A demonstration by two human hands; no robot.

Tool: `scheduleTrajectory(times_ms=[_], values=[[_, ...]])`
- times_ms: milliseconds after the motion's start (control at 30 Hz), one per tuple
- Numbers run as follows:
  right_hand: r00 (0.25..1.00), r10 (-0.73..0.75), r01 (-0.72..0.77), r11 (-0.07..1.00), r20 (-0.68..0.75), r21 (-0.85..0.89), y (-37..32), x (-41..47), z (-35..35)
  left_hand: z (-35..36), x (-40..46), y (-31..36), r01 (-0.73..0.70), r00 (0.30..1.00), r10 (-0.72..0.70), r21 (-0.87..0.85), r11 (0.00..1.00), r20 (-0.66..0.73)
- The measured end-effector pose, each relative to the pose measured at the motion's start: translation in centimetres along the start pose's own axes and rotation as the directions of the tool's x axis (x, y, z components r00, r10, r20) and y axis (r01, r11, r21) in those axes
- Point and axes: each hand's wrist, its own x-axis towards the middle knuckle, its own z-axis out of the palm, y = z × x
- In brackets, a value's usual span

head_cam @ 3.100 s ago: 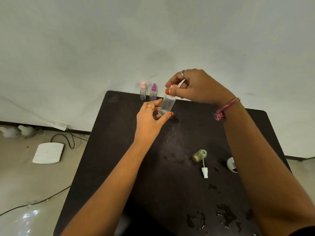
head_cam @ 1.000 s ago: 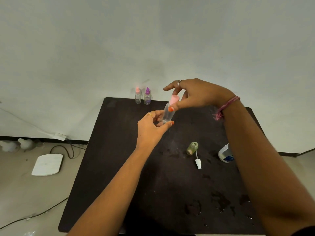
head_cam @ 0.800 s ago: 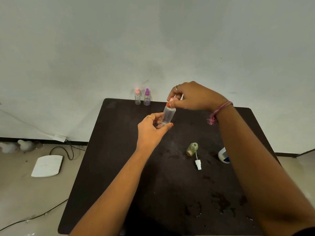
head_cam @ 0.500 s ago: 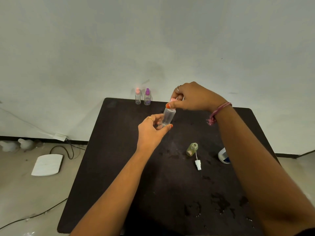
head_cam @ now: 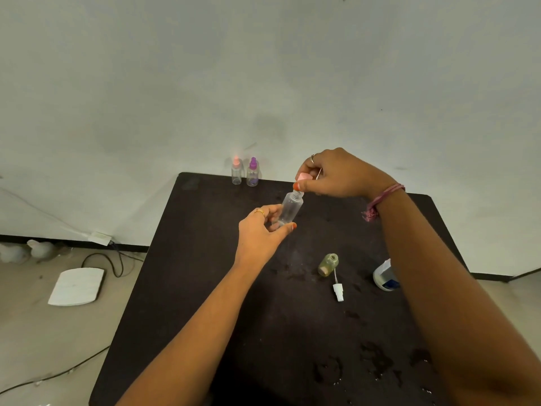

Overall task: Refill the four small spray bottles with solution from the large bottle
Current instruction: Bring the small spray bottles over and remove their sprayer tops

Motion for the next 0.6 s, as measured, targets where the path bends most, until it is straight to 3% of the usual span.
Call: scheduleTrajectory(times_ms=[133, 300, 467, 600], values=[[1.000, 0.006, -0.006, 1.000, -0.023, 0.001, 0.7, -0.2, -1.6, 0.2, 0.2, -1.0, 0.038, 0.999, -0.038, -0.002, 0.999, 0.007], [0.987, 0.059, -0.047, 0.995, -0.149, 0.084, 1.7, -0.5, -1.3, 0.8, 0.4, -2.6, 0.080, 0.995, -0.081, 0.025, 0.996, 0.060], [0.938, 0.158, -0.051, 0.944, -0.310, 0.326, 2.5, -1.0, 2.9, 2.0, 0.7, -5.0, 0.100, 0.991, -0.107, 0.092, 0.991, 0.076], [0.864, 0.362, -0.103, 0.808, -0.351, 0.580, 3.3, -1.9, 9.2, 3.0, 0.9, -6.8, 0.164, 0.977, -0.183, 0.155, 0.974, 0.113]])
